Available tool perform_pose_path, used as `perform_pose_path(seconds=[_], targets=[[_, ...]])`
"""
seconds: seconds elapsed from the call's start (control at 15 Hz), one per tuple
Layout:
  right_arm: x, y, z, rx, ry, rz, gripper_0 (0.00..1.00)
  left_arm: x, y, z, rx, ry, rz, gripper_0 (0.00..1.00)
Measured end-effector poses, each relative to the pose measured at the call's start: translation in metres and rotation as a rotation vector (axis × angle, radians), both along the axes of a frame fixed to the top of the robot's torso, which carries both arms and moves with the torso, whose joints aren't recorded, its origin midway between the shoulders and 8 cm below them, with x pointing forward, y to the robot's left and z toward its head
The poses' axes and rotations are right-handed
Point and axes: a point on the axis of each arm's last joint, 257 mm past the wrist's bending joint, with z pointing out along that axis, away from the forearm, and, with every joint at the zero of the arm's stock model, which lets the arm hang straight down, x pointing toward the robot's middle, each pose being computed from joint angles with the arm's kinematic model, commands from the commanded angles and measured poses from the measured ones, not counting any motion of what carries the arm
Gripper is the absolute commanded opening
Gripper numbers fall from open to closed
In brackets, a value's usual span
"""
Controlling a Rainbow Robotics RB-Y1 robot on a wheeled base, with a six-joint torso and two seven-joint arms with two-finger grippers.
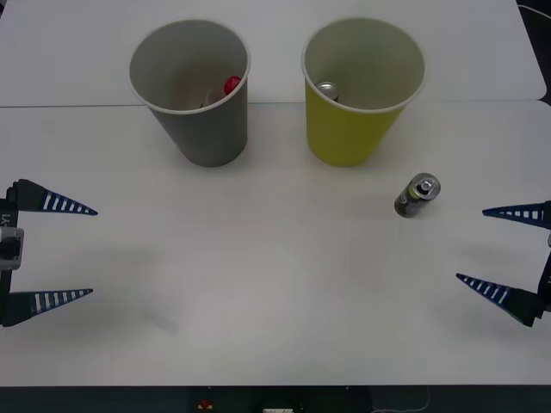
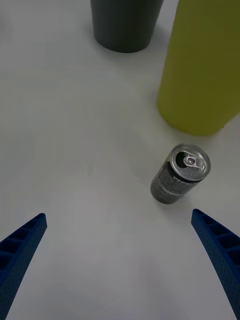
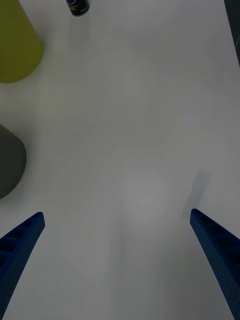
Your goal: Put the can into the green bin and the plastic bottle into the gray bin
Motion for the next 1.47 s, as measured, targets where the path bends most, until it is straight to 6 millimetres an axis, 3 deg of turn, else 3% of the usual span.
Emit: perform_pose_path(seconds=[0.47,0.93,1.47], targets=[[0.012,-0.010,-0.019,0.116,-0.027,-0.174,1.00,0.000,0.000,0.000,0.000,0.000,0.000,1.00],[0.024,-0.017,-0.030,0.361,-0.025,-0.342,1.00,0.000,0.000,0.000,0.000,0.000,0.000,1.00],[0.061,-0.022,-0.039,0.464,-0.082,-0.418,1.00,0.000,0.000,0.000,0.000,0.000,0.000,1.00]])
